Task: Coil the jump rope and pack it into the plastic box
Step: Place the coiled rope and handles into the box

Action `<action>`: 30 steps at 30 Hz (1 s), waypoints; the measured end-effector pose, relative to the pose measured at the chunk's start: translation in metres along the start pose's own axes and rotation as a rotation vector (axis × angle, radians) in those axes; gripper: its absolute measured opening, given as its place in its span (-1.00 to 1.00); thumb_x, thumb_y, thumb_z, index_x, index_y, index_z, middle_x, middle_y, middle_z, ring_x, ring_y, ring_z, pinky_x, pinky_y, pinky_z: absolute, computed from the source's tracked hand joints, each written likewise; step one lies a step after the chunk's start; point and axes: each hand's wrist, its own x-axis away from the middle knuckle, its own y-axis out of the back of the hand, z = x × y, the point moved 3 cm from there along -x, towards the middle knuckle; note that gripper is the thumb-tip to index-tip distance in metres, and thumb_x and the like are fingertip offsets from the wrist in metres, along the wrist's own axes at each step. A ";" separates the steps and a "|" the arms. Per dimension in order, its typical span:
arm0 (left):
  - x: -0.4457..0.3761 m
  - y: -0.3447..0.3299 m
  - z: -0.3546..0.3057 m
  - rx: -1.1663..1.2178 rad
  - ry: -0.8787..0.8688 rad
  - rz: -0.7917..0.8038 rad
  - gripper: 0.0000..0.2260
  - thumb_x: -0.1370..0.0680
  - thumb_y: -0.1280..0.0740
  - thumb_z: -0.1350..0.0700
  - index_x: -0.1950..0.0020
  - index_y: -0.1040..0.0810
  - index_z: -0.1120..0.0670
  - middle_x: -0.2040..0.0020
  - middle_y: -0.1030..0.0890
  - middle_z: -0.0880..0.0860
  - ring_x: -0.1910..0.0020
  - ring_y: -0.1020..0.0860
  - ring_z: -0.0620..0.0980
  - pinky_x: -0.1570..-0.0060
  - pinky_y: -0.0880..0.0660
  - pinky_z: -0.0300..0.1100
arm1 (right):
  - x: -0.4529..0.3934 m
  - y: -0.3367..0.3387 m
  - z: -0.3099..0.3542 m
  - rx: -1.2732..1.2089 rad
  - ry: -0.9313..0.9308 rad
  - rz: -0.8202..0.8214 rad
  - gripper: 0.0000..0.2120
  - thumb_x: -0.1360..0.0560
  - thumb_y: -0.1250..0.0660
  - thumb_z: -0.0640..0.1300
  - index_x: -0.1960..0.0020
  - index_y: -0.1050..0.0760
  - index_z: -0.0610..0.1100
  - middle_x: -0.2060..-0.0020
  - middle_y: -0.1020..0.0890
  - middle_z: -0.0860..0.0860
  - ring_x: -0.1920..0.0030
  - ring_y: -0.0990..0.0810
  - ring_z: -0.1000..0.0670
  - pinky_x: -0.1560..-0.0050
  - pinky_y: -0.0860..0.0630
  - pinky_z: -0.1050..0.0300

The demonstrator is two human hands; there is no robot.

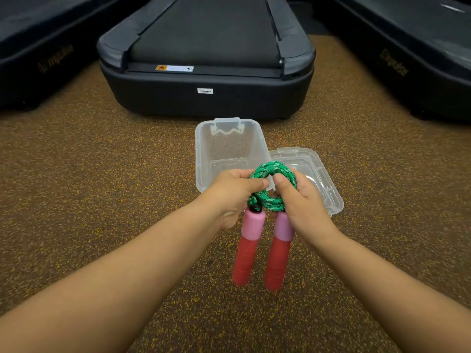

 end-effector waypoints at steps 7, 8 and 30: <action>-0.003 -0.002 -0.001 0.081 -0.125 0.101 -0.74 -0.56 -0.24 0.35 -0.24 -0.52 0.28 -0.02 -0.61 0.21 0.08 -0.59 0.04 0.04 -0.59 -0.14 | -0.009 0.000 0.008 0.031 0.063 -0.023 -0.87 -0.60 -0.18 -0.19 -0.09 -0.48 -0.12 0.20 -0.60 0.07 0.22 -0.57 0.22 0.19 -0.50 0.28; -0.003 -0.003 -0.004 0.093 -0.156 0.112 -0.73 -0.56 -0.23 0.34 -0.25 -0.52 0.27 -0.03 -0.61 0.20 0.08 -0.60 0.03 0.05 -0.59 -0.15 | -0.012 -0.001 0.011 0.029 0.078 -0.009 -0.85 -0.59 -0.19 -0.16 -0.13 -0.47 -0.14 0.12 -0.62 0.02 0.16 -0.59 0.19 0.15 -0.52 0.26; -0.016 0.005 -0.003 0.248 0.081 0.307 -0.77 -0.58 -0.19 0.25 -0.23 -0.48 0.20 -0.10 -0.54 0.27 0.12 -0.57 0.18 0.32 -0.58 0.08 | -0.017 -0.014 0.004 -0.113 -0.331 0.277 -0.87 -0.38 -0.38 -0.10 0.17 -0.50 -0.15 0.50 -0.51 0.02 0.56 -0.37 0.11 0.56 -0.38 0.30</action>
